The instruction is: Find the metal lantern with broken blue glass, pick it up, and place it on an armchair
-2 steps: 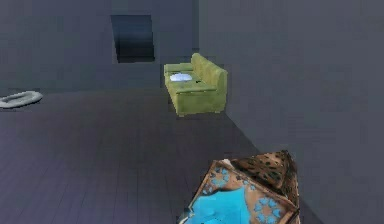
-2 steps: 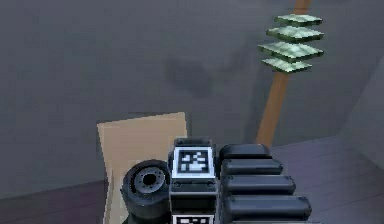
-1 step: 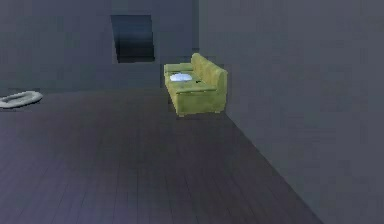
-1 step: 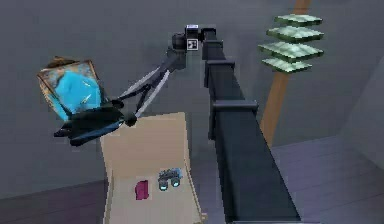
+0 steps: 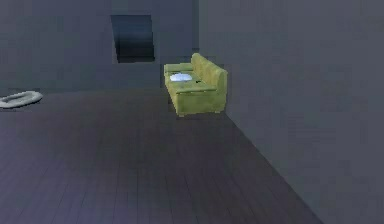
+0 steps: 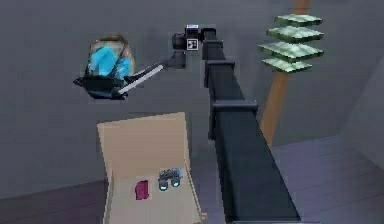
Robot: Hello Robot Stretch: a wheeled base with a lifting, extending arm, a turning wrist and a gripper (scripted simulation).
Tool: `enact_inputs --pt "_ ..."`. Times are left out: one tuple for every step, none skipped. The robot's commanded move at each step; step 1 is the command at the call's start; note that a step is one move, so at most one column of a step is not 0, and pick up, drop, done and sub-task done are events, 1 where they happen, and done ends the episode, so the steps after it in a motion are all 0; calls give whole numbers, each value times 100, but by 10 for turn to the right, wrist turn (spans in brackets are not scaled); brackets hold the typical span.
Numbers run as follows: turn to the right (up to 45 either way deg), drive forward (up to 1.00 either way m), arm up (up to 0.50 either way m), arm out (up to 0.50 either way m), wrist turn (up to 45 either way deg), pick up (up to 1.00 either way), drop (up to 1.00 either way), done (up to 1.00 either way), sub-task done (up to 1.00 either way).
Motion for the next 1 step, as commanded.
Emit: enact_inputs --pt "0 0 0 0 240 0 0 0 0"
